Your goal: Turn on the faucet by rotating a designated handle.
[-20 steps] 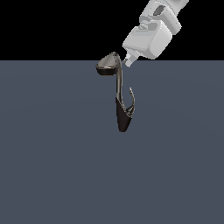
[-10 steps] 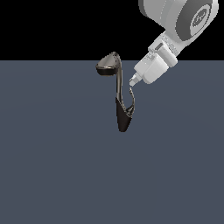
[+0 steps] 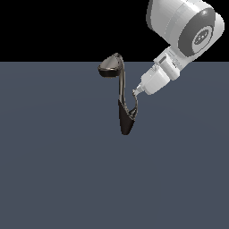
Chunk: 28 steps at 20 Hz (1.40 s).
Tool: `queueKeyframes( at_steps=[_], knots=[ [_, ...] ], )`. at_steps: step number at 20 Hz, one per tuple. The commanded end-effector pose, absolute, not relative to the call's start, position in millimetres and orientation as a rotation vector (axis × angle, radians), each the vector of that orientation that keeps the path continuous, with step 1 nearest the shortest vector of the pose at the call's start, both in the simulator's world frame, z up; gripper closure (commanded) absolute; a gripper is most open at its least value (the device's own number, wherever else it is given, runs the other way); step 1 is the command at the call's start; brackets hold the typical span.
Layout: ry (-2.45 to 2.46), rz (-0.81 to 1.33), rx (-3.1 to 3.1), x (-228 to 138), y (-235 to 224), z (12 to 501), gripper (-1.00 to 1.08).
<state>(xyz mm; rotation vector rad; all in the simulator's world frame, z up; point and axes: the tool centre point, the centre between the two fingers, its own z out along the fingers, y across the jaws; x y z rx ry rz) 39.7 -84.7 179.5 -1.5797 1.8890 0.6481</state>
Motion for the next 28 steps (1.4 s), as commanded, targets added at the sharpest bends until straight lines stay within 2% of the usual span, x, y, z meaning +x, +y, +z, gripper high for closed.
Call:
queueKeyframes(
  at_steps=[1, 5, 21, 23, 28],
  knots=[
    [1.892, 0.649, -1.571, 40, -84, 178, 1.08],
    [1.892, 0.649, -1.571, 40, -85, 178, 1.08],
    [1.892, 0.649, -1.571, -4, -65, 189, 1.08],
    [1.902, 0.636, -1.563, 1, -72, 186, 1.08],
    [1.898, 0.64, -1.566, -17, -72, 181, 1.08]
  ],
)
